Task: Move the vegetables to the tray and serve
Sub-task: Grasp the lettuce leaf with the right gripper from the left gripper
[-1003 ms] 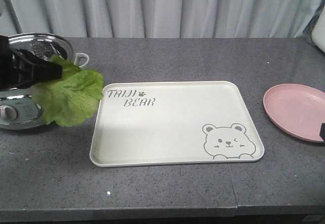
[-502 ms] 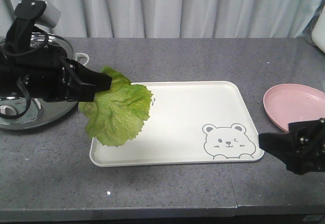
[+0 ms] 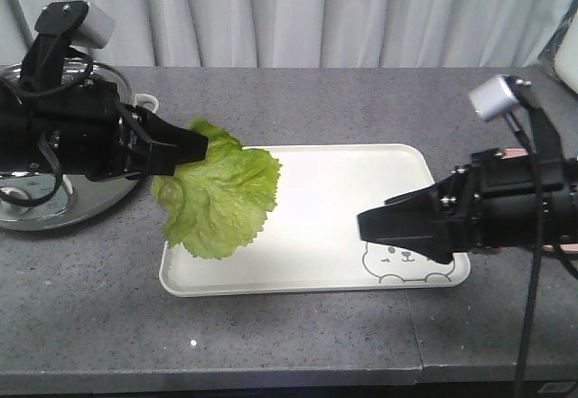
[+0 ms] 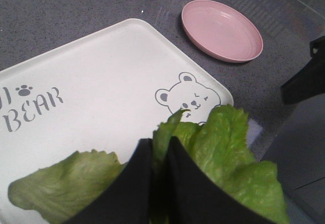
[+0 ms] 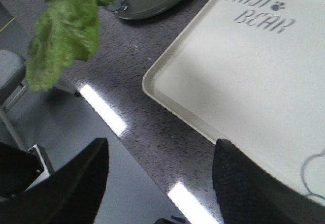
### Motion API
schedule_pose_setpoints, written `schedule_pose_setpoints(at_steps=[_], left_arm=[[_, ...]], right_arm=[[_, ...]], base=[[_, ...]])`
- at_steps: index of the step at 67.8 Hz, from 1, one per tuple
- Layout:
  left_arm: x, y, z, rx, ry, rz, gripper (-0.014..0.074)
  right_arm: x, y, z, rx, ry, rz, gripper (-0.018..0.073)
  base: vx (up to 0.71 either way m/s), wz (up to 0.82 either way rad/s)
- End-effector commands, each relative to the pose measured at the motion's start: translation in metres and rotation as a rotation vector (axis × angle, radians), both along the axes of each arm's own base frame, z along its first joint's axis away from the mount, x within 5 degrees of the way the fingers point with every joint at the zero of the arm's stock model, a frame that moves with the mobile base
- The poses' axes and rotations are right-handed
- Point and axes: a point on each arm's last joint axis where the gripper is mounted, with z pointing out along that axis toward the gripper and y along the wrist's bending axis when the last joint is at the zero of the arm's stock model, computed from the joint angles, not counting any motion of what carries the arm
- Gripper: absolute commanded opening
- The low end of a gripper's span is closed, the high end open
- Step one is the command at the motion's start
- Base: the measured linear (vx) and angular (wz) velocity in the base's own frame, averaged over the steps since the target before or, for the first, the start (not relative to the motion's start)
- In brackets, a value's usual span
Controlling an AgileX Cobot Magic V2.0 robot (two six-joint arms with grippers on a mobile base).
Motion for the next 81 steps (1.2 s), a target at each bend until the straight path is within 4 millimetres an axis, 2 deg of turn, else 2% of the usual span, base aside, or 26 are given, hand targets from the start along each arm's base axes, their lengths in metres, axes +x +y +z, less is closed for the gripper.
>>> schedule_pose_setpoints(at_steps=[1,18,30,40,49,62,72,81], left_arm=[[-0.004,-0.001,0.018,-0.075,-0.04,0.016,-0.0007],[-0.004,-0.001,0.018,-0.074,-0.04,0.015,-0.0007],[-0.004,-0.001,0.018,-0.074,-0.041,0.016,-0.0007],[-0.004,-0.001,0.018,-0.073,-0.041,0.017,-0.0006],[-0.004,-0.001,0.018,-0.073,-0.041,0.017,-0.0007],[-0.004,-0.001,0.018,-0.073,-0.041,0.017,0.0001],[-0.003,-0.001,0.018,-0.075,-0.047,0.024,0.0044],[-0.003,0.0,0.018,-0.076,-0.052,0.032,0.0162]], right_arm=[[0.006,0.022,0.017,0.085,-0.046,0.026,0.043],[0.03,0.071,0.019,0.202,0.023,0.098,0.043],[0.05,0.087,0.015,0.292,0.077,0.091,0.043],[0.056,0.092,0.009,0.359,0.09,0.127,0.0414],[0.055,0.094,0.007,0.37,0.084,0.168,0.0336],[0.055,0.094,0.007,0.368,0.078,0.172,0.0132],[0.055,0.094,0.007,0.365,0.075,0.174,-0.0012],[0.055,0.094,0.006,0.358,0.074,0.176,-0.001]], base=[[0.0,0.0],[0.0,0.0],[0.0,0.0],[0.0,0.0],[0.0,0.0],[0.0,0.0],[0.0,0.0],[0.0,0.0]])
